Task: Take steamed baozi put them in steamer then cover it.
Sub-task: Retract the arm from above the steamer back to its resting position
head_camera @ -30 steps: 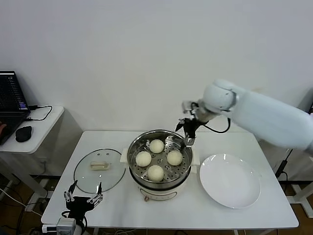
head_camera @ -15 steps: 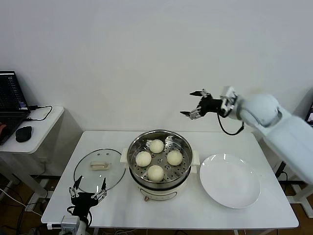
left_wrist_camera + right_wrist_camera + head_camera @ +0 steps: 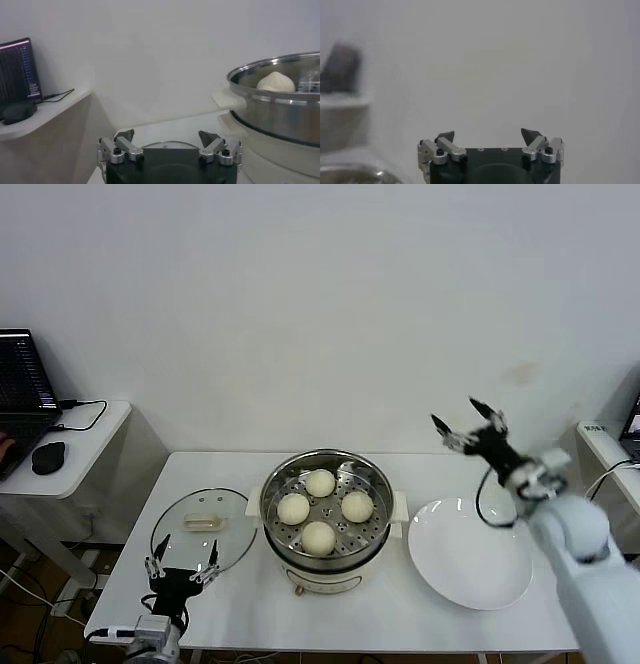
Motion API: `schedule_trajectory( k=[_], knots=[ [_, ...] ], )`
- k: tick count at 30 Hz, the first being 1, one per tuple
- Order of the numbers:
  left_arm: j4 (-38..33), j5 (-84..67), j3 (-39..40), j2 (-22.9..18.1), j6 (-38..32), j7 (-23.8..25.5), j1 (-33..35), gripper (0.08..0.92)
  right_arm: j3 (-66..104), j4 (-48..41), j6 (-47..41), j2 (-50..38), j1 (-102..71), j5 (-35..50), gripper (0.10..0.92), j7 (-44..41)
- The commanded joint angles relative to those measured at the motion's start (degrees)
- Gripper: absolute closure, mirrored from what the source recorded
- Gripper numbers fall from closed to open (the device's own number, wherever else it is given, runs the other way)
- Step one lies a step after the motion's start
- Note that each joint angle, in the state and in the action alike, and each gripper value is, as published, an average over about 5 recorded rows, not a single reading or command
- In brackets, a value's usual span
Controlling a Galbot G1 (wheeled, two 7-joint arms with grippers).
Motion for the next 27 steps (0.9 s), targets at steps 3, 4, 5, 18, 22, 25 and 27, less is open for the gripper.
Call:
schedule_trajectory(
  k=[3,4,5,18,22,25,27],
  knots=[
    [10.6,50.5,-0.4,6.9,-8.1,-1.4,-6.0,0.177,13.9,5.2,8.6,12.4,-27.2,-0.5,0.203,6.2],
    [11.7,54.9,0.1,7.9,-8.1,-1.3,-6.6,0.177,13.9,5.4,8.5,12.5,-27.1,-0.7,0.203,6.3],
    [12.7,57.8,0.7,8.7,-7.9,-1.4,-7.2,0.177,14.0,5.6,8.3,12.7,-27.0,-0.7,0.203,6.3],
    [25.6,67.2,8.2,13.1,-3.1,-9.4,-13.8,0.177,15.2,8.4,6.9,14.5,-29.2,-3.4,0.202,6.1],
    [28.2,66.6,7.2,12.3,-7.4,-10.2,-15.8,0.177,15.7,9.2,6.7,14.9,-30.1,-3.6,0.203,6.0],
    [28.7,65.1,7.5,12.0,-6.6,-9.2,-16.6,0.177,16.0,9.4,6.7,15.4,-30.4,-3.8,0.202,6.0],
    [29.4,64.9,7.8,11.7,-5.8,-8.9,-17.3,0.177,15.9,9.4,6.9,15.8,-30.5,-4.2,0.202,5.9]
  ],
)
